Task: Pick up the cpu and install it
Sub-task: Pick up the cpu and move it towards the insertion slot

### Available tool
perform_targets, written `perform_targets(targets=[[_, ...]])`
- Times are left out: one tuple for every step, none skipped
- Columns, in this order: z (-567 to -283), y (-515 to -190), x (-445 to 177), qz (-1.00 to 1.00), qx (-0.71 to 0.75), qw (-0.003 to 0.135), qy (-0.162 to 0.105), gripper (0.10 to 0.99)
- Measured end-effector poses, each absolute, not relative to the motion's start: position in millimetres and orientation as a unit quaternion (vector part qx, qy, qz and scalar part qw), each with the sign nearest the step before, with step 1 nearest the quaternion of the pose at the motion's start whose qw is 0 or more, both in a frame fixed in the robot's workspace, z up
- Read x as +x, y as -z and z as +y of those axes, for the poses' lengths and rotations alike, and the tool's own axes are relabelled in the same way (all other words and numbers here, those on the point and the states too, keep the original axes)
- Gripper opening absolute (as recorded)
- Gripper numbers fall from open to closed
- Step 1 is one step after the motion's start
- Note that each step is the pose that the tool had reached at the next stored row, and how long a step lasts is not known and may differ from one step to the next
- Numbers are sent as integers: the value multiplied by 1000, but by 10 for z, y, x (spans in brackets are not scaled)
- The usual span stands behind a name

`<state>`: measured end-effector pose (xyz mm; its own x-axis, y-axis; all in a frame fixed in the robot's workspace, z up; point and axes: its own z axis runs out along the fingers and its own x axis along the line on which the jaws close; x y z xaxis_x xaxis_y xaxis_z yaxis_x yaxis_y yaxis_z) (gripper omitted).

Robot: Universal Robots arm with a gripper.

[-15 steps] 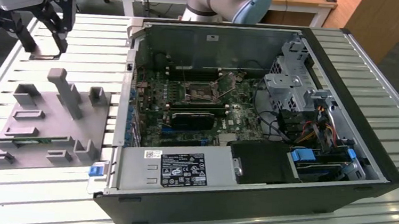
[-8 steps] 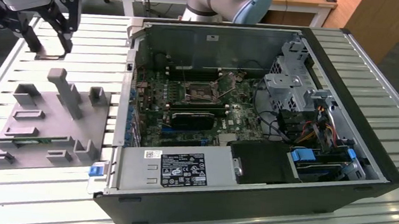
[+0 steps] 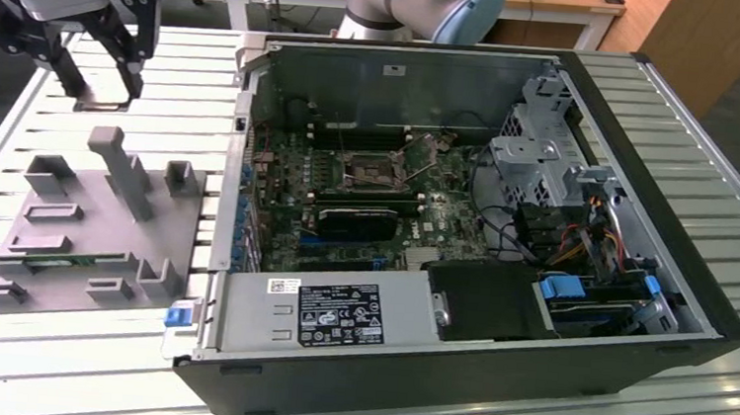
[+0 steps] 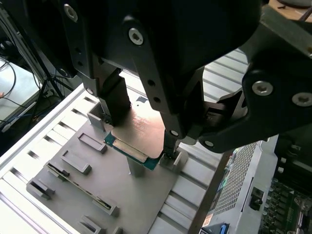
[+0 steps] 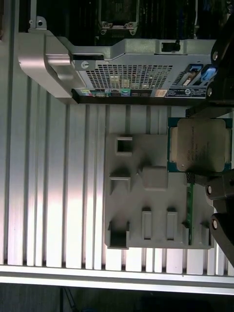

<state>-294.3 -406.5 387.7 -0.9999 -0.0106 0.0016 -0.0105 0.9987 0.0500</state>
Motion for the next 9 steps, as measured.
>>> perform_targets(targets=[[-4064, -3877, -2934, -1000, 5, 1, 25, 529], [-4064, -3877, -2926, -1000, 5, 1, 25, 529], [-4064, -3877, -2917, -1000, 5, 1, 25, 529], [-4064, -3877, -2908, -1000, 5, 1, 25, 529], [-4065, -3877, -2898, -1000, 5, 1, 25, 529], [-4065, -3877, -2887, -1000, 5, 1, 25, 529], [-4064, -3877, -2875, -1000, 5, 1, 25, 529], [-4064, -3877, -2864, -1000, 5, 1, 25, 529], [-4065, -3877, -2852, -1000, 5, 1, 25, 529]])
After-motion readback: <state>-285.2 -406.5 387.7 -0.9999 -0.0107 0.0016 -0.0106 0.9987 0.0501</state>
